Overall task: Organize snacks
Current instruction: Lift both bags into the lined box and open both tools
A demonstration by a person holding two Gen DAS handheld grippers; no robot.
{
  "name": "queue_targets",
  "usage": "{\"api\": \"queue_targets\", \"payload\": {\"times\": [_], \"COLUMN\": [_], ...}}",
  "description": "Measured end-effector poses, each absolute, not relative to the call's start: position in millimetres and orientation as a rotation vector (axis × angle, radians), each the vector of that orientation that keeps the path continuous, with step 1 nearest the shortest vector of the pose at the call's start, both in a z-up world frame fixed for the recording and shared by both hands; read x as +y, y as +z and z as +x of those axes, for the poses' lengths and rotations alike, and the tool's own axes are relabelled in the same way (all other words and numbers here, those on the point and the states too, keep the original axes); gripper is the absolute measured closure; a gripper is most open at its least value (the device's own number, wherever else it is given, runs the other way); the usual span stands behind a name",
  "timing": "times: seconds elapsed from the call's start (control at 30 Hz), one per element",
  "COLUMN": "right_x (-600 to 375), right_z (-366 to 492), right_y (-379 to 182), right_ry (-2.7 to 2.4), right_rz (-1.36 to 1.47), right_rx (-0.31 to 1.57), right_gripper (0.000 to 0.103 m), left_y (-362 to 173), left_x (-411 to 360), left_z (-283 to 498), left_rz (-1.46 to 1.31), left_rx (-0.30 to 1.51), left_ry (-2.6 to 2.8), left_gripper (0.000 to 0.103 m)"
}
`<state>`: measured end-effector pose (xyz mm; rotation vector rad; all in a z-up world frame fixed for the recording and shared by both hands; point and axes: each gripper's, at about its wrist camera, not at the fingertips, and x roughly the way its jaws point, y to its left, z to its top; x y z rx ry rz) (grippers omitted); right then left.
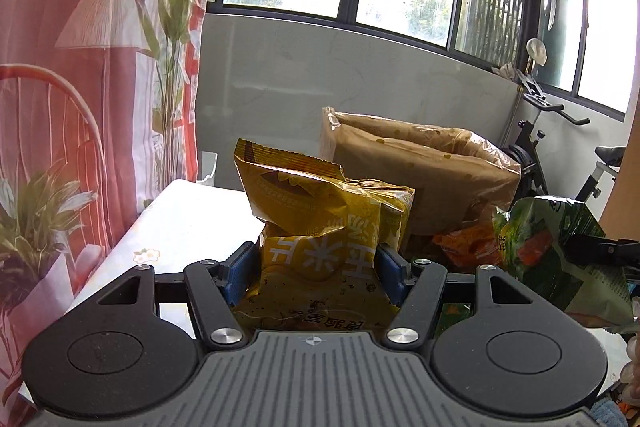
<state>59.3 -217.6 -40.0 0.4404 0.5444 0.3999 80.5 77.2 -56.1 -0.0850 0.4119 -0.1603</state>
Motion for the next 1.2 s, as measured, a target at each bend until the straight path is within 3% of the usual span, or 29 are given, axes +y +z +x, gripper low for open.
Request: {"api": "queue_targets", "payload": {"times": [0.23,0.5,0.87,1.2], "right_x": [-252,-272,-274,-246], "right_z": [69,102,183,279], "right_y": [11,33,39,20], "right_ry": [0.276,0.187,0.173,0.201], "right_rz": [0.333,0.279,0.224,0.141], "right_rx": [0.335,0.244,0.289,0.368], "right_gripper": [0.03,0.03,0.03,0.03], "left_y": [-27,-10,14,4], "left_x": [48,17,-7,-28], "left_z": [116,155,244,333], "left_rz": [-0.065,-0.027,0.002,0.037], "left_rx": [0.329,0.296,0.311,0.396], "left_ry": [-0.21,-0.251,-0.274,-0.27], "left_gripper": [0.036,0.036,0.036,0.036]}}
